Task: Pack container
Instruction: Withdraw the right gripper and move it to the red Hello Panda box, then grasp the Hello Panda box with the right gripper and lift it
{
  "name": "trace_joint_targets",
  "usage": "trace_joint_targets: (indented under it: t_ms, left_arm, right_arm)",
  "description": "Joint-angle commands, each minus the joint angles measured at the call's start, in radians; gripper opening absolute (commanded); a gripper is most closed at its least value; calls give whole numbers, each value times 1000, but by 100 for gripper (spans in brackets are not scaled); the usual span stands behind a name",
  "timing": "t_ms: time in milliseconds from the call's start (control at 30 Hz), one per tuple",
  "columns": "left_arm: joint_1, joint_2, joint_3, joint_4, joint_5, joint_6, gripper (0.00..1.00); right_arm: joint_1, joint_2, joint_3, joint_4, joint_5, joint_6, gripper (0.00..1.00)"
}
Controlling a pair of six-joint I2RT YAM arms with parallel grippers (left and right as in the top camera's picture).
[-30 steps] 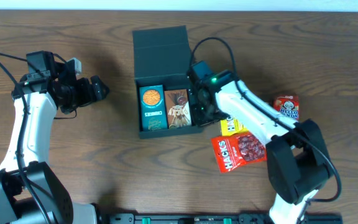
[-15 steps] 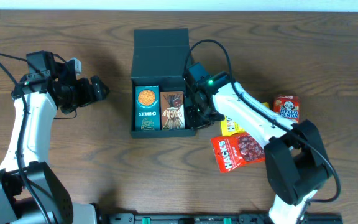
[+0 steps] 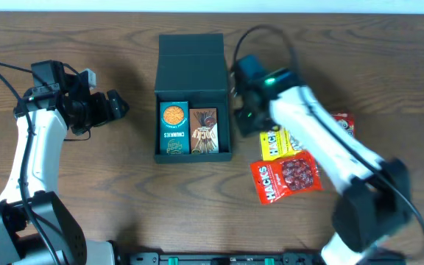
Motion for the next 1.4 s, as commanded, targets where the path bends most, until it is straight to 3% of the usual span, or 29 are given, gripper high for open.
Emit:
trace_joint_targets:
  t_ms: [0,333,367,400,467,500,533,900,1367]
  left_arm:
    - [-1,-16,20,-4,-18,14,95]
    - [-1,-16,20,8,-18,14,95]
    - [-1,-16,20,8,-18,14,95]
    - [-1,-16,20,8,-18,14,95]
    - [-1,-16,20,8,-18,14,95]
    - [-1,-16,20,8,-18,14,95]
    - [-1,-16,20,8,-18,14,95]
    - [-1,-16,20,21,-18,14,95]
    - [-1,-15,20,20,-18,14,95]
  right_arm:
    - [-77,-126,39,-14,151,-48,1]
    - [-443,-210,4,-18,154,-67,2]
    - [-467,-207,-13,-4,149,-65,7]
    - [-486,-203,-32,8,150,-55,18]
    - [-512,-201,-71,25,154,-35,67]
    - [-523,-201,-91,26,154,-33,79]
    - [-531,-201,-113,29,154,-34,99]
    - [-558,-200,-411,275,161,-31,99]
    - [-560,-138,-563,483,180,-46,99]
